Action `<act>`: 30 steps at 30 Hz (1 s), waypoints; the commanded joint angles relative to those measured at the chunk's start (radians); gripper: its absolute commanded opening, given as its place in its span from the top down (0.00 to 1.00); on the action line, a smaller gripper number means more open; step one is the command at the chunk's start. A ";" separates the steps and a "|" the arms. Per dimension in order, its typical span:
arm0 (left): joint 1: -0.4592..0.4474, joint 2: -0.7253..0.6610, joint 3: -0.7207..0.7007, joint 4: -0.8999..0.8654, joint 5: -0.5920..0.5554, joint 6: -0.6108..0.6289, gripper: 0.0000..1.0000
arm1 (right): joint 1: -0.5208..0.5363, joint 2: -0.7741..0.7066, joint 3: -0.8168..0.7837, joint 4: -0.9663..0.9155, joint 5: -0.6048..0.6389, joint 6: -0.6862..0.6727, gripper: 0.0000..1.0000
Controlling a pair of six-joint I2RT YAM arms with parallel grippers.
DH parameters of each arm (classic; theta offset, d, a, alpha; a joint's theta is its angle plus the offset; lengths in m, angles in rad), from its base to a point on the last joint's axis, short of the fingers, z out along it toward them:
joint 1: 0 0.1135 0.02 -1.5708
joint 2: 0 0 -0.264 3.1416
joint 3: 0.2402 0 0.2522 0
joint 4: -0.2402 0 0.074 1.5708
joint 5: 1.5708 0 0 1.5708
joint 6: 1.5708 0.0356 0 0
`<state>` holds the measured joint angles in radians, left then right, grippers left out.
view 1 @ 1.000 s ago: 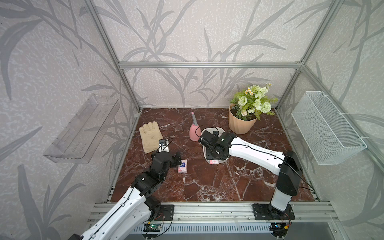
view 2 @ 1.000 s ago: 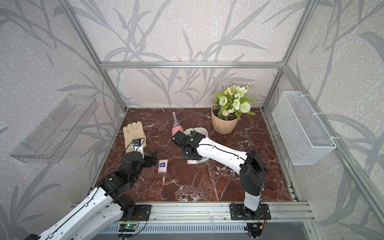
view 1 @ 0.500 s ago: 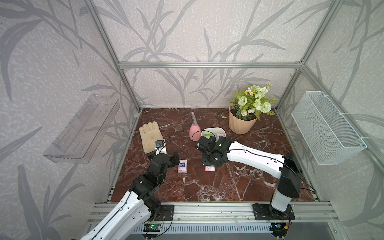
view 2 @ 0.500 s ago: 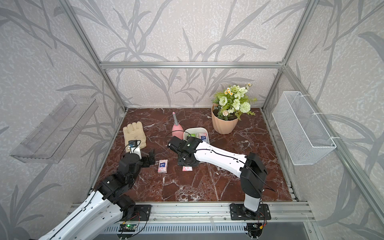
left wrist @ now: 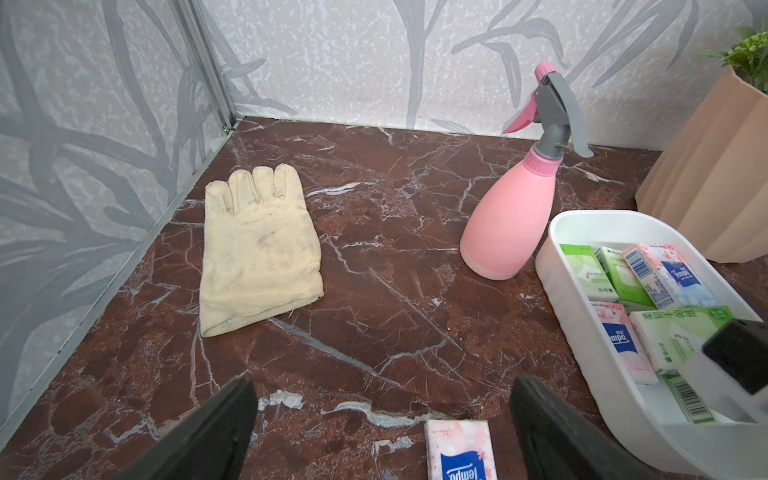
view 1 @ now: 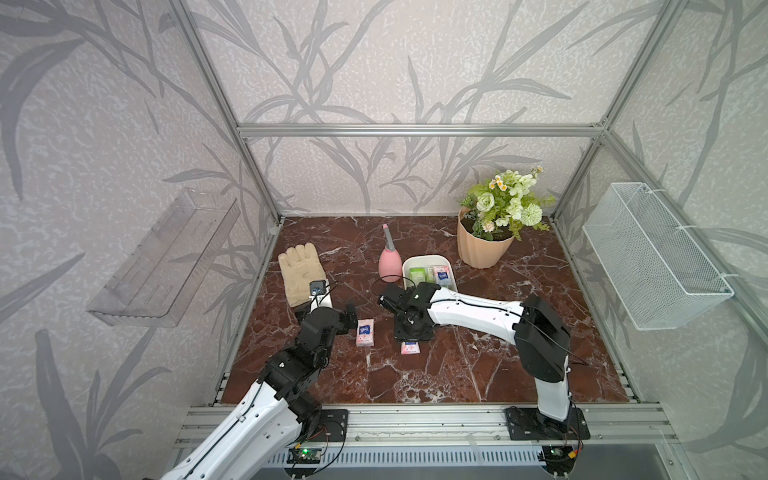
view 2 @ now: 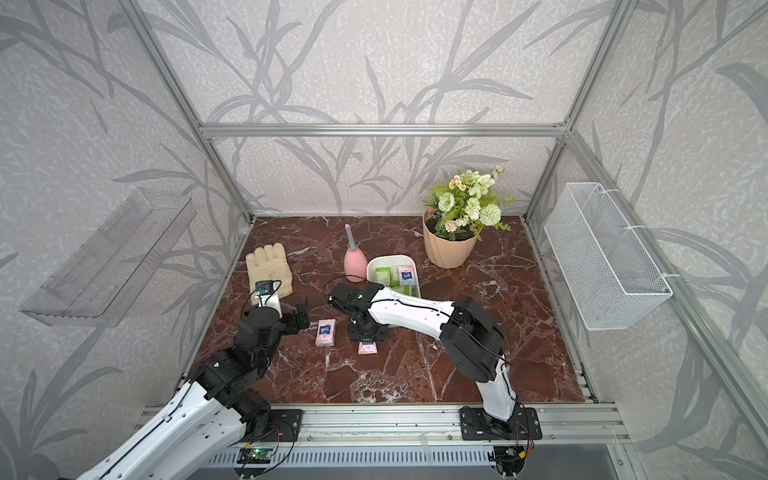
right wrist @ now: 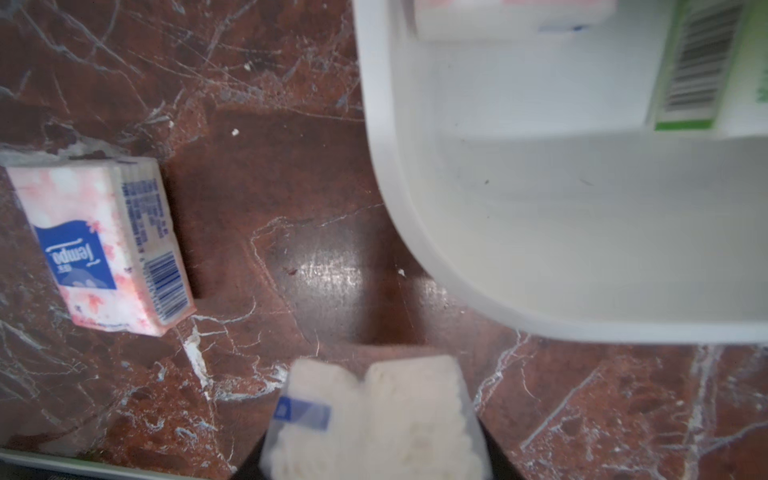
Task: Take the pocket tissues out of the storage box
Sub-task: Place the pocket tissues at the center of the board.
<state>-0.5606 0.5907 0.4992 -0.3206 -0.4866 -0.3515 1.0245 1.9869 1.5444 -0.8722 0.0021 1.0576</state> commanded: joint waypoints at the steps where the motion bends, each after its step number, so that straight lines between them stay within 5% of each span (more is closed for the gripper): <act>1: 0.004 -0.005 -0.016 -0.002 -0.017 0.000 0.00 | -0.027 0.030 0.007 0.042 -0.024 -0.021 0.50; 15: 0.004 0.014 -0.017 0.005 -0.007 -0.001 0.00 | -0.054 0.133 0.072 0.007 -0.034 -0.079 0.44; 30: 0.005 0.029 -0.008 0.014 -0.010 -0.017 0.00 | -0.053 -0.053 0.153 -0.196 0.084 -0.247 0.17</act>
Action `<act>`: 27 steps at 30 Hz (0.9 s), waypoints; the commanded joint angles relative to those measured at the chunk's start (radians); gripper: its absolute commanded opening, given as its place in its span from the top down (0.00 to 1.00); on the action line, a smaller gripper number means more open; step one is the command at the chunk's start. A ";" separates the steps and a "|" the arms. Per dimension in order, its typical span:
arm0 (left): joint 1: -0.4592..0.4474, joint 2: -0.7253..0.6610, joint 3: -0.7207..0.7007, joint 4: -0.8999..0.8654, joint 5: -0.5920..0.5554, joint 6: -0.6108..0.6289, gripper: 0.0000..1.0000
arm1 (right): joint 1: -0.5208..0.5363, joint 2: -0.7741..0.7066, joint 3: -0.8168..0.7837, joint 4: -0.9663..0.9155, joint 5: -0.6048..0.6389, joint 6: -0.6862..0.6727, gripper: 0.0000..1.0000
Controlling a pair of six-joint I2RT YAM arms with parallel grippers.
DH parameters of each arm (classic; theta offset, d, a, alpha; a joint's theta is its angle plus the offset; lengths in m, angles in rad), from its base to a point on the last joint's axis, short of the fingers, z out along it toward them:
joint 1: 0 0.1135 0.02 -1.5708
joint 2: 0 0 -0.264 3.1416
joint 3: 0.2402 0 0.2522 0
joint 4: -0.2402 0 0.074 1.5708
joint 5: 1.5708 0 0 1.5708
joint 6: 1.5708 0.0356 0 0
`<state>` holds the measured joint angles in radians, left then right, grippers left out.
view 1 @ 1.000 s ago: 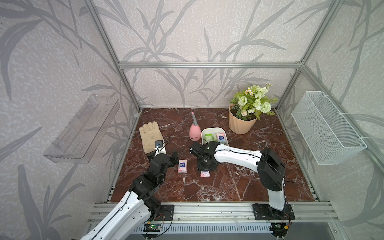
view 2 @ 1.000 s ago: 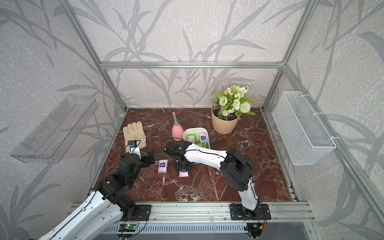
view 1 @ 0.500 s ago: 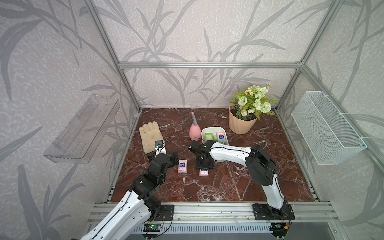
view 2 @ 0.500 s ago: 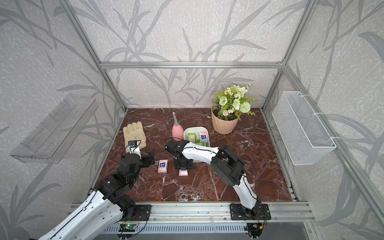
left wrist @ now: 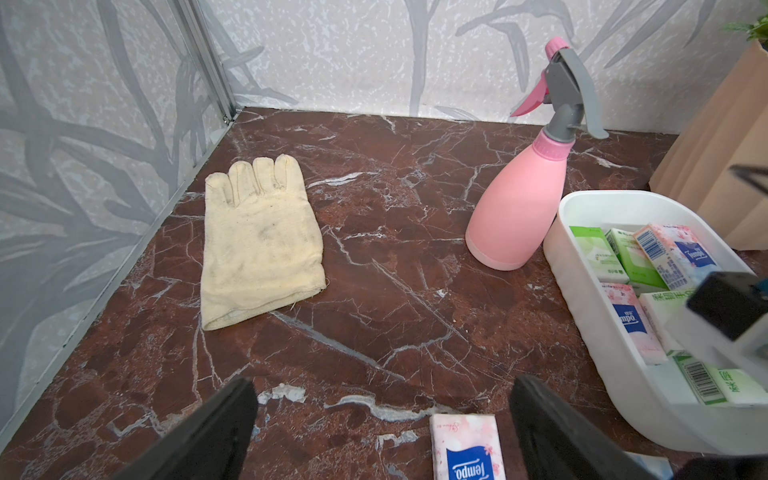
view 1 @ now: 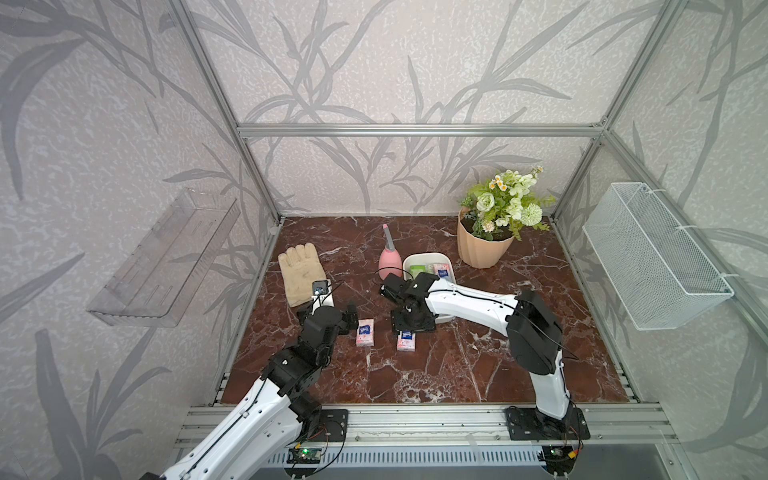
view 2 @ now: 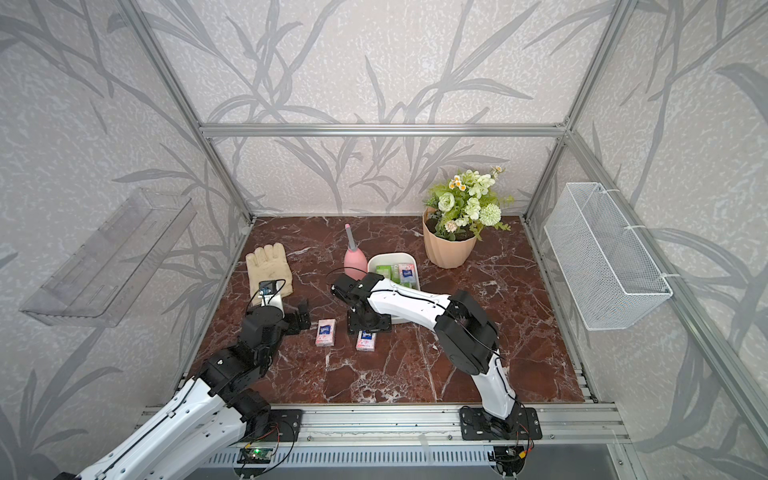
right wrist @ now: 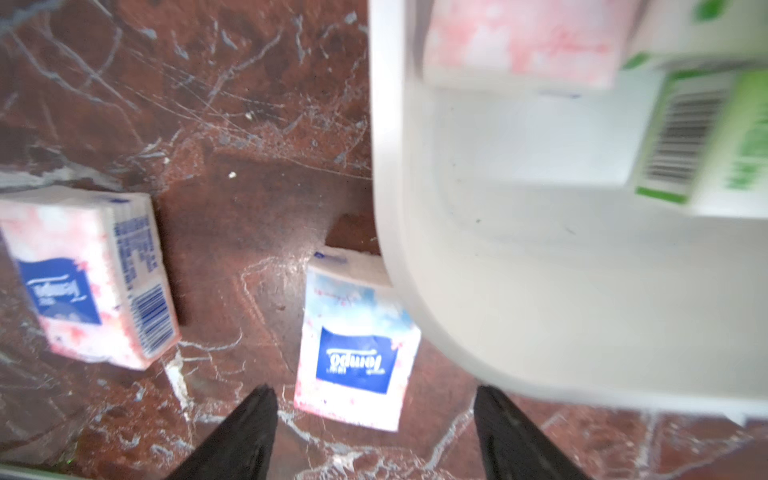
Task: Take the pocket tissues out of the storage box
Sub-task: Place the pocket tissues at the center of the board.
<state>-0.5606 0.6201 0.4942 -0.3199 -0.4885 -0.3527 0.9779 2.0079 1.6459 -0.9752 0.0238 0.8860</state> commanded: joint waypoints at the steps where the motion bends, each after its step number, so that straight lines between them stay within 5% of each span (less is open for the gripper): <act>1: 0.005 0.002 -0.003 0.013 -0.009 -0.024 0.00 | -0.007 -0.085 0.070 -0.121 0.079 -0.105 0.14; 13: 0.007 0.066 -0.021 0.041 -0.022 -0.115 0.00 | -0.127 -0.031 0.290 -0.337 0.199 -0.747 0.01; 20: 0.007 0.076 -0.043 0.045 -0.059 -0.137 0.00 | -0.198 0.057 0.337 -0.333 0.087 -1.101 0.01; 27: 0.007 0.064 -0.056 0.031 -0.092 -0.158 0.00 | -0.251 0.132 0.349 -0.306 0.081 -1.301 0.01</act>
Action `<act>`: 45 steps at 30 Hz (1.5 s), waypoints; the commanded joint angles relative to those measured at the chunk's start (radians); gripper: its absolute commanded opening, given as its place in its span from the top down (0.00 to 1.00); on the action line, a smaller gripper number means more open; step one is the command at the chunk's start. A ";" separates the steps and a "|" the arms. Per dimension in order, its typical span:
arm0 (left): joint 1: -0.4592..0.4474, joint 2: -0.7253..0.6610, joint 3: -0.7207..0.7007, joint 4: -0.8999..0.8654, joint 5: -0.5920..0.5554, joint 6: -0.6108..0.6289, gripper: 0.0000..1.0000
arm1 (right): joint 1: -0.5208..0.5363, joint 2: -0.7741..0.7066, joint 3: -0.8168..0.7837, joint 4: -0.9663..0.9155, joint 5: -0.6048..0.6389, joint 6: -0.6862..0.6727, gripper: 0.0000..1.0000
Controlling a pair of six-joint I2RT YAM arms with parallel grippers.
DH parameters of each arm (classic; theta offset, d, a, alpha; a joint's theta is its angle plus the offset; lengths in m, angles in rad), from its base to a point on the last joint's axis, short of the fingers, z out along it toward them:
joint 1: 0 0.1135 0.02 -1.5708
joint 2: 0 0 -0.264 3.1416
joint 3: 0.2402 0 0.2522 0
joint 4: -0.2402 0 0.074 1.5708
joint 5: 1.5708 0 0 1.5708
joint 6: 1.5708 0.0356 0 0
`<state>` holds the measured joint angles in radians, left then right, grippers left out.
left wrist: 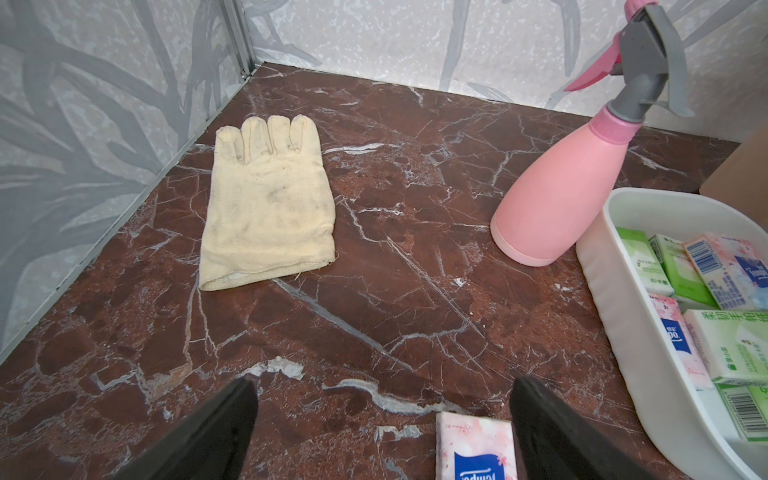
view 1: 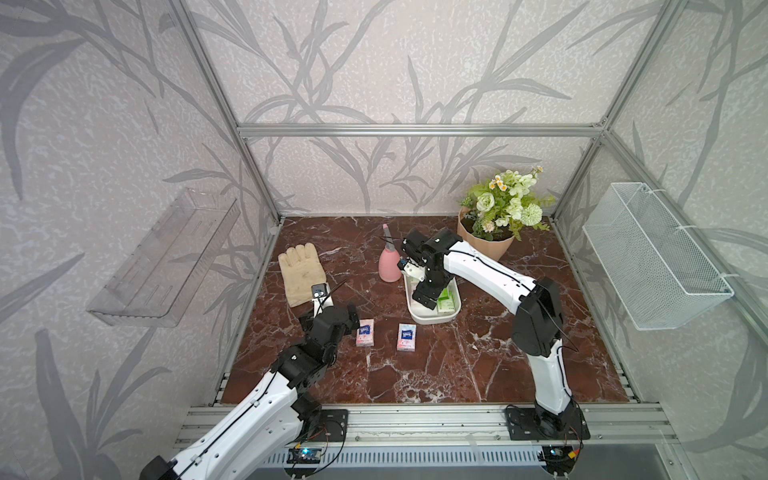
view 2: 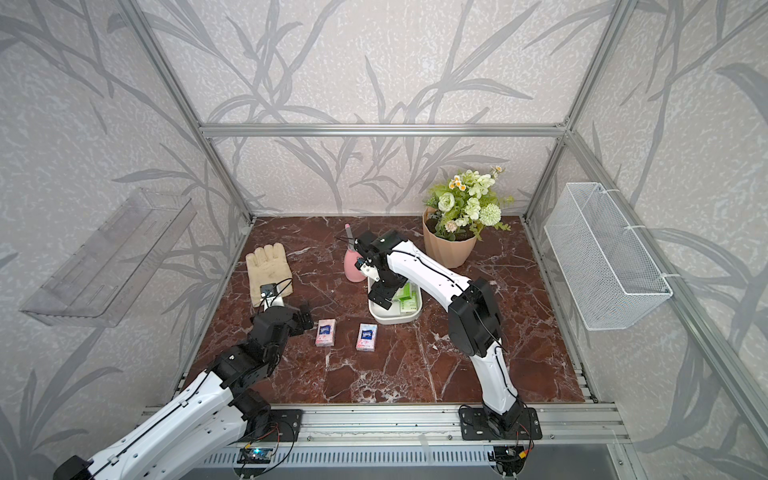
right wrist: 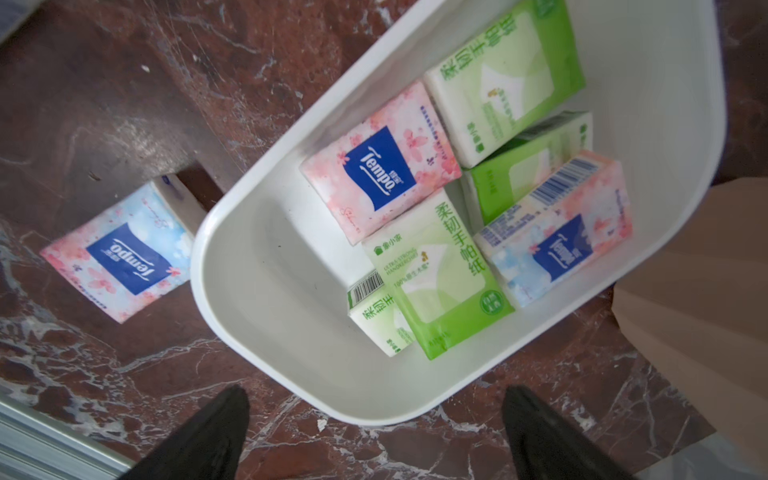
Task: Take the pocket tissues out of the storage box
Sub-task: Place the pocket tissues at the center of the board, then pick up the pocket tissues from the storage box.
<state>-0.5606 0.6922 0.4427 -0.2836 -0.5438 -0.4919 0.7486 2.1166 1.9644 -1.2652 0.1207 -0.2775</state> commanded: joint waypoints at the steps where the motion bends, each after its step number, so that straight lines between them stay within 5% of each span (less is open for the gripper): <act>1: 0.007 -0.007 -0.003 -0.010 -0.039 -0.019 0.00 | -0.032 0.035 0.033 -0.016 -0.012 -0.153 0.01; 21: 0.008 0.019 -0.012 -0.010 -0.058 -0.026 0.00 | -0.090 0.166 0.089 -0.022 -0.027 -0.229 0.09; 33: 0.010 0.046 -0.012 0.008 -0.048 -0.020 0.00 | -0.086 0.130 -0.070 0.066 -0.021 -0.218 0.17; 45: 0.010 0.049 0.000 0.003 -0.036 -0.011 0.00 | -0.086 0.020 -0.148 0.169 -0.028 -0.148 0.37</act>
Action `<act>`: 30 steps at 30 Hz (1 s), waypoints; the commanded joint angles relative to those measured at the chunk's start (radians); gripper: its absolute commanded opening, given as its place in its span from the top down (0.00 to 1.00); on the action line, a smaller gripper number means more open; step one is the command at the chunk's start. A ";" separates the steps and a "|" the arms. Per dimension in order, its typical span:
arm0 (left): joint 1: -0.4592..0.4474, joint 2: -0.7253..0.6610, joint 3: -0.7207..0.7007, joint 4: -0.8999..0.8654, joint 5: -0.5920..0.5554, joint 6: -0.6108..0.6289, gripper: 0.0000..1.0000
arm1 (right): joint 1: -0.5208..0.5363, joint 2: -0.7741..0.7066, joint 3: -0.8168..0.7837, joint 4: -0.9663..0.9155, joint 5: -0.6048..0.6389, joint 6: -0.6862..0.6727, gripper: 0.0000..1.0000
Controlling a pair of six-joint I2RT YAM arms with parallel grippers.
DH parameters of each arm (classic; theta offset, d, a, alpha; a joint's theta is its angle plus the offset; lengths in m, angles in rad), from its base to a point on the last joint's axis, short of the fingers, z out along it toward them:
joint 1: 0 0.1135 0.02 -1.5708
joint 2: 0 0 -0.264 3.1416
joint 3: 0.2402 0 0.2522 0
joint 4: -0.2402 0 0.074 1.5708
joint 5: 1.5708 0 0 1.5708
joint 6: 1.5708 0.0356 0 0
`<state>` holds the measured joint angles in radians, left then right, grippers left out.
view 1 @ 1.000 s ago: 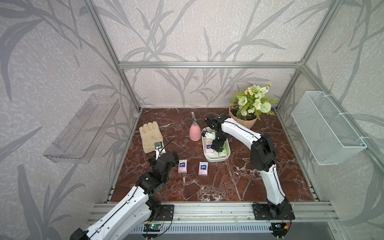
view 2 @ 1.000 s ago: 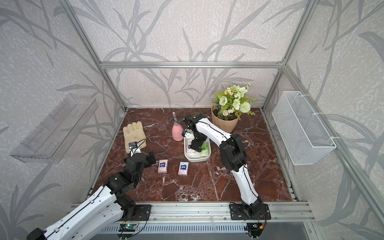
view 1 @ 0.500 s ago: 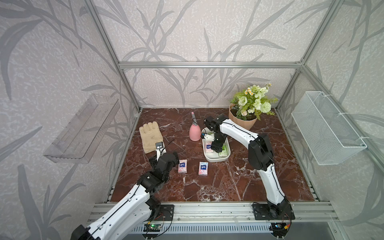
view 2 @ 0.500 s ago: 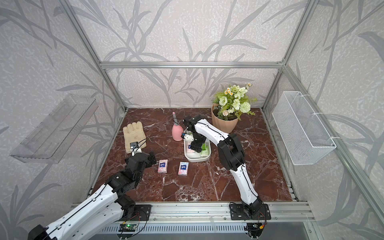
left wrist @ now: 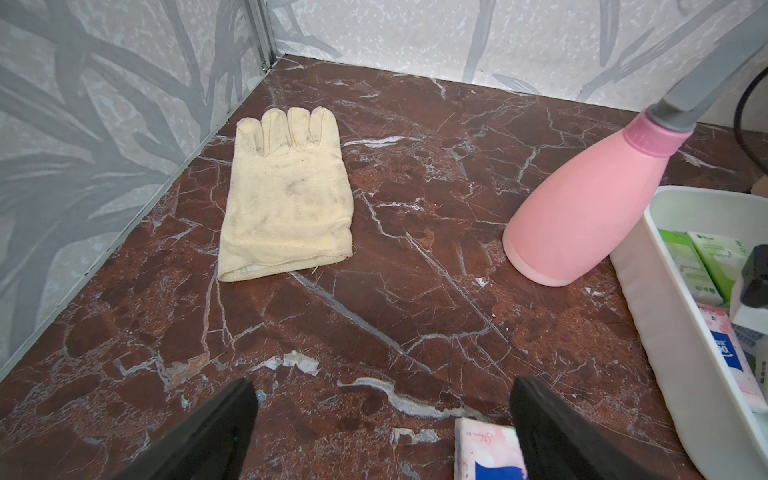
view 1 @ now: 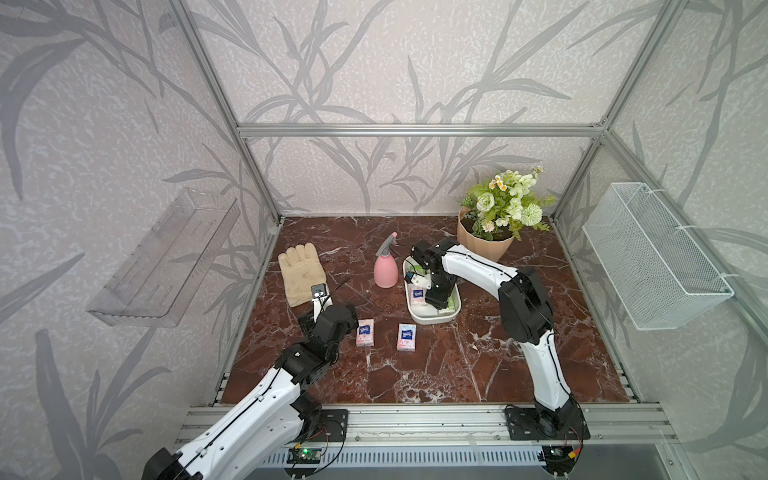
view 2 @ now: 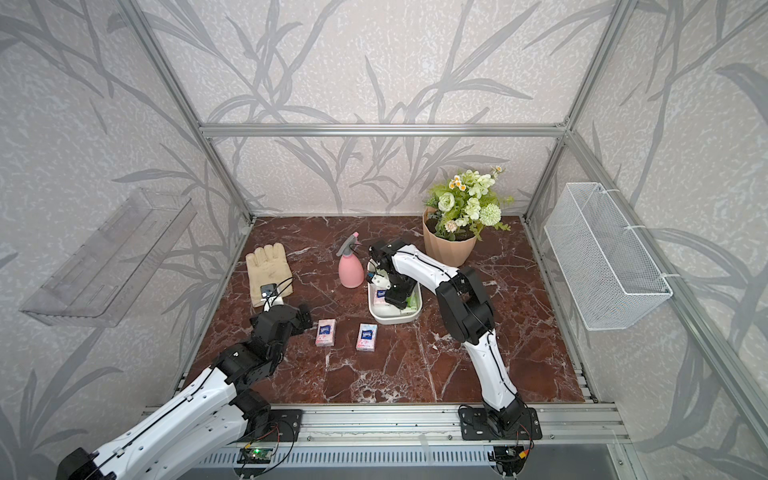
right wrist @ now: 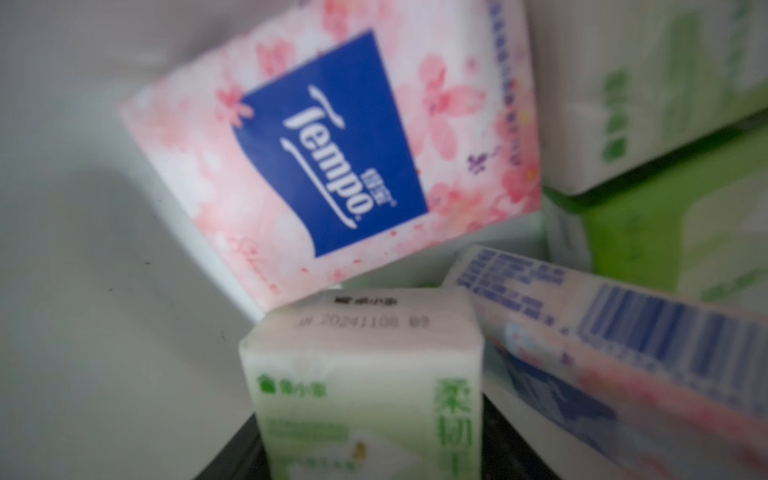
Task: Take the pocket tissues out of the storage box
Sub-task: Pick up the pocket tissues from the storage box.
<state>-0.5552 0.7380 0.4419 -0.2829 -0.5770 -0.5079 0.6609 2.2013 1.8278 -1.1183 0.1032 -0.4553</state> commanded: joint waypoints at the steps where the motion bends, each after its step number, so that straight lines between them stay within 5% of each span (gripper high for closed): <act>1: 0.005 0.004 0.001 0.002 -0.001 0.006 0.00 | 0.002 -0.073 -0.012 0.023 -0.012 0.034 0.39; 16: 0.006 0.012 0.020 0.015 0.015 0.039 0.00 | 0.000 -0.192 -0.055 0.027 0.075 0.203 0.45; 30: 0.011 0.112 0.051 0.115 0.097 0.150 0.00 | 0.128 -0.491 -0.289 0.054 0.152 1.016 0.46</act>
<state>-0.5503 0.8337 0.4614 -0.2100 -0.5148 -0.3916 0.7372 1.7424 1.5887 -1.0447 0.1986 0.3092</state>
